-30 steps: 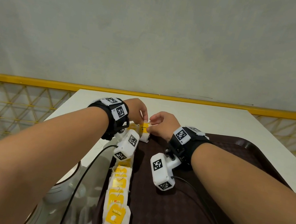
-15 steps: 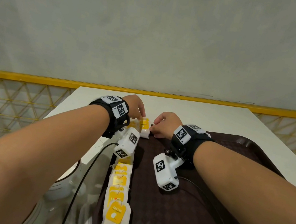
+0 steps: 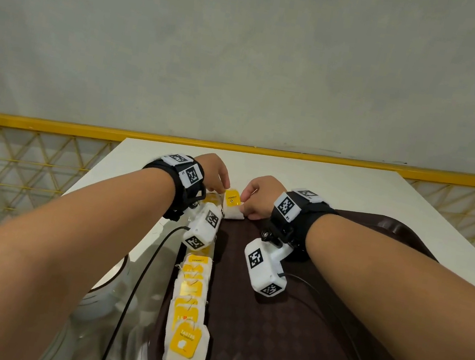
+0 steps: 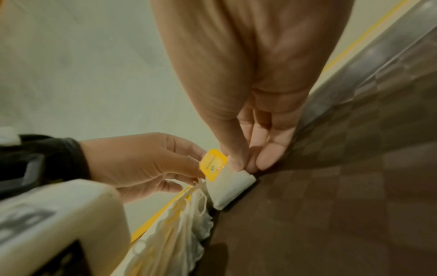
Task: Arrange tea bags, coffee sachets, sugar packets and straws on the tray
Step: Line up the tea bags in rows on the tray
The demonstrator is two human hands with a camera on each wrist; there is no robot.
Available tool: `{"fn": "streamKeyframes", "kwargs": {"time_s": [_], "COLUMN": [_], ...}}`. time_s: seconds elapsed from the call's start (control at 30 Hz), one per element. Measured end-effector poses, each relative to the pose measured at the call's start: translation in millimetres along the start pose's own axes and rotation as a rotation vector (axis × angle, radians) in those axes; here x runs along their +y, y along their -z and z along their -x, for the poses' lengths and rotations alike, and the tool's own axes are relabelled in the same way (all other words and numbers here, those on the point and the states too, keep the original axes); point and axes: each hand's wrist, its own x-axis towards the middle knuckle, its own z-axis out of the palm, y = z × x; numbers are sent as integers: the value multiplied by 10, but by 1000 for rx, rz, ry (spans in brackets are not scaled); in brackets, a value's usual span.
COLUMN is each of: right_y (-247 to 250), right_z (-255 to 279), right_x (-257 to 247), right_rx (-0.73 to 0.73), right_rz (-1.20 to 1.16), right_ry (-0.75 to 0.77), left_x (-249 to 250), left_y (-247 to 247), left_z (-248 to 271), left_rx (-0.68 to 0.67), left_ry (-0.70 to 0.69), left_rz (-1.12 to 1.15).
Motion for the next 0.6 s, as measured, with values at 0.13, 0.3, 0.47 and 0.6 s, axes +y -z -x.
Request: {"fn": "streamKeyframes", "kwargs": {"time_s": [0.13, 0.3, 0.47, 0.6], "right_y": [-46, -72, -91, -84], "right_z": [29, 32, 75, 94], "right_x": [29, 17, 2, 33], "right_rx": [3, -11, 6, 48], "right_rz": [-26, -59, 19, -38], "right_ry": [19, -50, -37, -17], "left_x": [-2, -1, -6, 31], "left_y": [16, 84, 95, 79], "left_z": [17, 62, 96, 106], "left_rx": [-11, 46, 29, 26], "left_ry": [-7, 30, 29, 33], "left_rz": [12, 79, 87, 15]}}
